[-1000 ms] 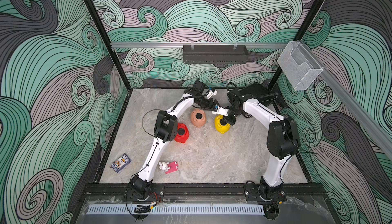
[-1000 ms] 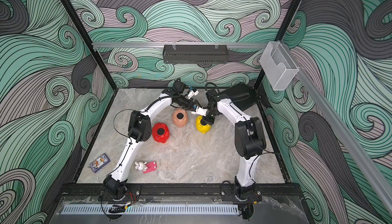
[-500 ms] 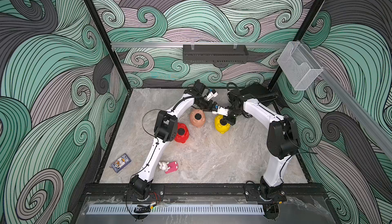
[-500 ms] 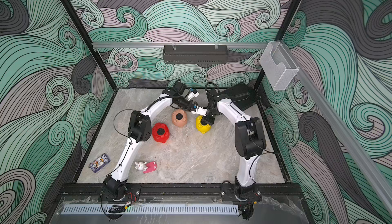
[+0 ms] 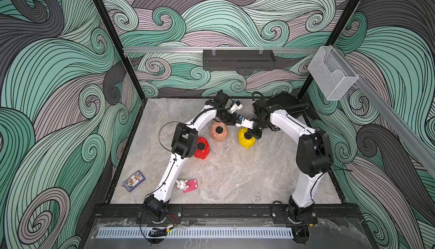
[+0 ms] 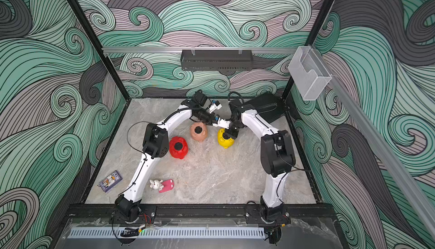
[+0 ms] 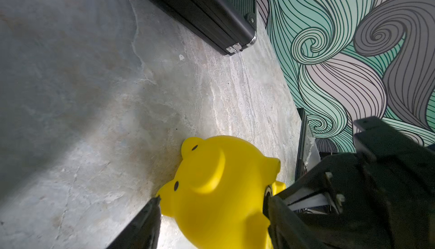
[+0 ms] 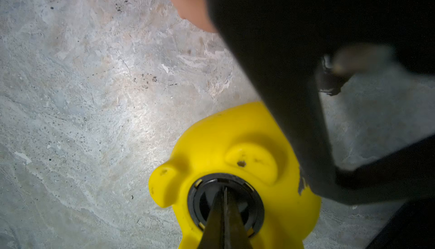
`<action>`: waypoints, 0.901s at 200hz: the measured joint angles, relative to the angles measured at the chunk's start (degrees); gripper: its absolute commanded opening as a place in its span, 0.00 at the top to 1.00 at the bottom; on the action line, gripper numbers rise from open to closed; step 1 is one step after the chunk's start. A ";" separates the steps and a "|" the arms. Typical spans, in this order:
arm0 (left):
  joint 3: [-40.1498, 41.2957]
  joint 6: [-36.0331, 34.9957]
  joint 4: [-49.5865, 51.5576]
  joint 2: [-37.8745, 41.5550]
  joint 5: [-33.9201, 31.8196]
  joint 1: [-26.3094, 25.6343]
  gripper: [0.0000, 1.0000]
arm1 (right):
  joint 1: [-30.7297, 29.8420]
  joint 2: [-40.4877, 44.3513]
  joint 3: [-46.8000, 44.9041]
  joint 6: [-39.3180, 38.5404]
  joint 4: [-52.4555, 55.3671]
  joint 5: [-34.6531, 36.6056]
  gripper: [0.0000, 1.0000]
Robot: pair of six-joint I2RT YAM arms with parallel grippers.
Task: Close piggy banks
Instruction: Screw the knob on the piggy bank.
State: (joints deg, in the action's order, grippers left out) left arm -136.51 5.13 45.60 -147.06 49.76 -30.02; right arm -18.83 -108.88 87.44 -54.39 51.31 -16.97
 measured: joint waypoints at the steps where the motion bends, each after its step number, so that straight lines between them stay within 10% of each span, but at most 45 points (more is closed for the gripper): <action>1: 0.00 0.02 -0.02 0.00 0.00 0.00 0.28 | 0.00 0.00 0.00 0.00 0.00 0.00 1.00; 180: 0.26 -1.60 -0.55 -1.25 0.07 -1.31 0.36 | 0.11 -0.98 1.57 4.79 1.36 0.04 1.00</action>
State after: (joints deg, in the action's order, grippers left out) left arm -136.25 3.53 45.06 -148.31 49.82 -31.33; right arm -18.72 -109.86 89.01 -49.60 52.66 -16.93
